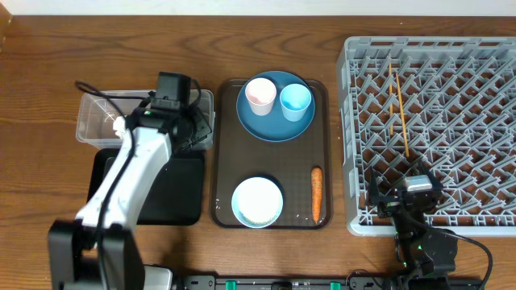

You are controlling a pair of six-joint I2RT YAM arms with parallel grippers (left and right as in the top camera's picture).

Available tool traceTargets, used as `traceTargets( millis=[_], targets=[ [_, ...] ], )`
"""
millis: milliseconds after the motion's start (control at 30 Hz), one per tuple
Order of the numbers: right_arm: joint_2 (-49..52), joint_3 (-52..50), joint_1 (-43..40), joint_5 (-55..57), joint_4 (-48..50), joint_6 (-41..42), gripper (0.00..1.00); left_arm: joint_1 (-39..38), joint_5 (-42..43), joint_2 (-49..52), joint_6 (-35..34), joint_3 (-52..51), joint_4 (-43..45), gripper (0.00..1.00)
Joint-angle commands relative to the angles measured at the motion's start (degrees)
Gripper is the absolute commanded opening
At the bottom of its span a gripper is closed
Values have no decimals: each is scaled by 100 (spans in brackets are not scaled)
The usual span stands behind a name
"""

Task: Sort waste into correct bins and load items into the dishwasher rack
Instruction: 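Move the left gripper back over the tray toward the rice bowl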

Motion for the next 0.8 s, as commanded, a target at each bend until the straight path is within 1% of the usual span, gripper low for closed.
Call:
traceTargets(
  millis=[0,33,67,133,267,367,400,433,500,567,633,667,700,733,767],
  targets=[
    [-31,-9,-90,-24,-15,-17,99,4,-529,310,76,66,144,19],
    [-31,-9,-90,-24,-17,-17,99,4,-629,343,105,66,221,19],
    [-31,-9,-90,-24,-17,-15,99,4,-649,343,197,66,317,15],
    [-31,-9,-90,-24,-17,-17,99,2,-643,258,332,118,514,15],
    [-31,-9,-90,-24,-17,-17,99,-4,-507,-216,413,417,527,15],
    [-31,-9,-90,-24,-17,-17,99,-2,-146,-789,479,643,525,17],
    [-31,-9,-90,-24,-17,-17,99,-4,2,-1010,476,691,525,23],
    [-31,-9,-90,-24,-17,-17,99,-4,149,-1198,476,710,525,25],
    [-31,-9,-90,-24,-17,-17,99,-4,640,-1663,422,713,435,25],
    [-31,-9,-90,-24,-17,-17,99,-31,1193,-2048,190,713,114,25],
    [-31,-9,-90,-24,-17,-17,99,-131,1663,-2347,-7,710,-446,26],
    [-31,-9,-90,-24,-17,-17,99,-240,1847,-2485,-44,708,-896,32],
    [-31,-9,-90,-24,-17,-17,99,-369,1906,-2573,-44,708,-1309,43],
    [-31,-9,-90,-24,-17,-17,99,-503,1893,-2627,-42,704,-1650,48],
    [-31,-9,-90,-24,-17,-17,99,-645,1891,-2660,-39,693,-1945,51]
  ],
)
